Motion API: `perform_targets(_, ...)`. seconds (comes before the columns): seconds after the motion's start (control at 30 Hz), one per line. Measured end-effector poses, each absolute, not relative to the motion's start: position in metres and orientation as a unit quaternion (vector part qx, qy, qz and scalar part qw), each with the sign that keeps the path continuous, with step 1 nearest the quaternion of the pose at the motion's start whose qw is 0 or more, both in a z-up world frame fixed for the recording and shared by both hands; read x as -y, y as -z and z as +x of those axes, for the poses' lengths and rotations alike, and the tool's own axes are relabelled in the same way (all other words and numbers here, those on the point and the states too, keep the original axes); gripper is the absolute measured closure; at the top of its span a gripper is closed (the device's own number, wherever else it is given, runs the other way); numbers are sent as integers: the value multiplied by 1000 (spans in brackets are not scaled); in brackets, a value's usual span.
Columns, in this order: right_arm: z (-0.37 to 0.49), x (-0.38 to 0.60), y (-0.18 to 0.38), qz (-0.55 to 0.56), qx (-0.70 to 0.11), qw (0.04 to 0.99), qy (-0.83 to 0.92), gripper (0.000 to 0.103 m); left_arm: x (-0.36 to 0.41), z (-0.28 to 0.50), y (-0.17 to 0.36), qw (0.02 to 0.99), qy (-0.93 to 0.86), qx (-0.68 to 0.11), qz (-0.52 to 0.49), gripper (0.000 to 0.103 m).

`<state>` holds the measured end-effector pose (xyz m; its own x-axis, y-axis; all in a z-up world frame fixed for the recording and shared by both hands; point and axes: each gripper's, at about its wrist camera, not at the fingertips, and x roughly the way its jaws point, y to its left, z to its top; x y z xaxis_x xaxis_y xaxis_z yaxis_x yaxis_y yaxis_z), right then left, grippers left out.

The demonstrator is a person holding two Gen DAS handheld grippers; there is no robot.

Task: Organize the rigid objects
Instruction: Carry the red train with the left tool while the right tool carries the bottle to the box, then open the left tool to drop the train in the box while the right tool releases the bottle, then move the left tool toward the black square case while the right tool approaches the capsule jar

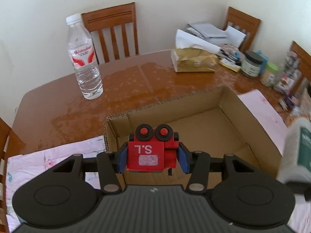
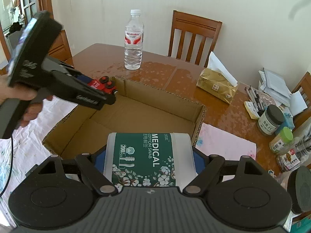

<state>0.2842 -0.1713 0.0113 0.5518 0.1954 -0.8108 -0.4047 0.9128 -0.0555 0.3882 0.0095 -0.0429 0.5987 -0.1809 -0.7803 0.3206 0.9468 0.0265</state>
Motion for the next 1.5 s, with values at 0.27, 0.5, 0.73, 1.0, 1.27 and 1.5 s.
perform_targets(0.27, 302, 171, -2, -114, -448, 868, -180, 17, -20, 380, 42, 907, 105, -399, 87, 13)
perform_targets(0.5, 327, 166, 8, -117, -453, 864, -185, 17, -50, 339, 21, 917, 92, -384, 60, 7)
perform_targets(0.73, 357, 154, 12, -122, -451, 864, -187, 17, -80, 289, 10, 921, 53, -384, 37, 7)
perform_targets(1.0, 386, 139, 13, -129, -437, 873, -174, 0, -99, 250, 20, 918, 18, -395, 21, 7)
perform_targets(1.27, 372, 142, 4, -113, -430, 881, -161, 0, -105, 225, 34, 910, 10, -414, 8, 7)
perform_targets(1.5, 340, 145, -2, -123, -422, 885, -153, 0, -102, 209, 40, 907, 13, -421, 18, 7)
